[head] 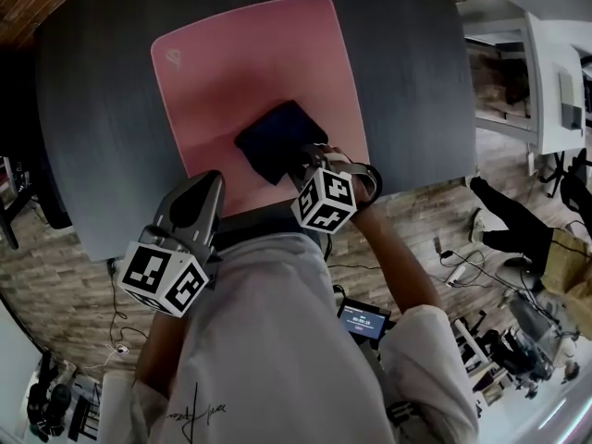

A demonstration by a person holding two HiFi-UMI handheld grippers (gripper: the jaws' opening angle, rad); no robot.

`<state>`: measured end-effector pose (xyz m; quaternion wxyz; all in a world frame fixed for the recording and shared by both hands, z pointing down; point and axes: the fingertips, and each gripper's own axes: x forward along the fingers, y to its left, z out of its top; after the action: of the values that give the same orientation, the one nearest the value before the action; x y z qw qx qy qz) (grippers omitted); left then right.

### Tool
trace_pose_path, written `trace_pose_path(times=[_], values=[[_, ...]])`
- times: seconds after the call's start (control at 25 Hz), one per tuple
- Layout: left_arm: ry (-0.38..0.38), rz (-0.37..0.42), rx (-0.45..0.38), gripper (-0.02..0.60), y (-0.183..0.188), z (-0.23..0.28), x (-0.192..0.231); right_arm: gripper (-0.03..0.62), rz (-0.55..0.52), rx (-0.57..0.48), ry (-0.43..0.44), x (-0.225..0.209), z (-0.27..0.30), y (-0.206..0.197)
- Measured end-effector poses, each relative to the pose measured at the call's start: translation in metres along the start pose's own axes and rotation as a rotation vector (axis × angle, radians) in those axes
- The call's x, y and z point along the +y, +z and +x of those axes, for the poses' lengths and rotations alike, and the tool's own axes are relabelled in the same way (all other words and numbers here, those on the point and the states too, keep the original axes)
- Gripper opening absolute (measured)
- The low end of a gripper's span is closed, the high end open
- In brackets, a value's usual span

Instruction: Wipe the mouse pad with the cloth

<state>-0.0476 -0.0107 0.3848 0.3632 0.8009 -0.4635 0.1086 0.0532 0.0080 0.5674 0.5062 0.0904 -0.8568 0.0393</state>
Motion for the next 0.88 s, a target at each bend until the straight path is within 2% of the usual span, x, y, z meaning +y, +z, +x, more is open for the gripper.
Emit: trace_pose_path(times=[0.88], values=[[-0.027, 0.025, 0.036, 0.015, 0.005, 0.029, -0.017, 0.043, 0.102, -0.006, -0.053, -0.030, -0.017, -0.032]])
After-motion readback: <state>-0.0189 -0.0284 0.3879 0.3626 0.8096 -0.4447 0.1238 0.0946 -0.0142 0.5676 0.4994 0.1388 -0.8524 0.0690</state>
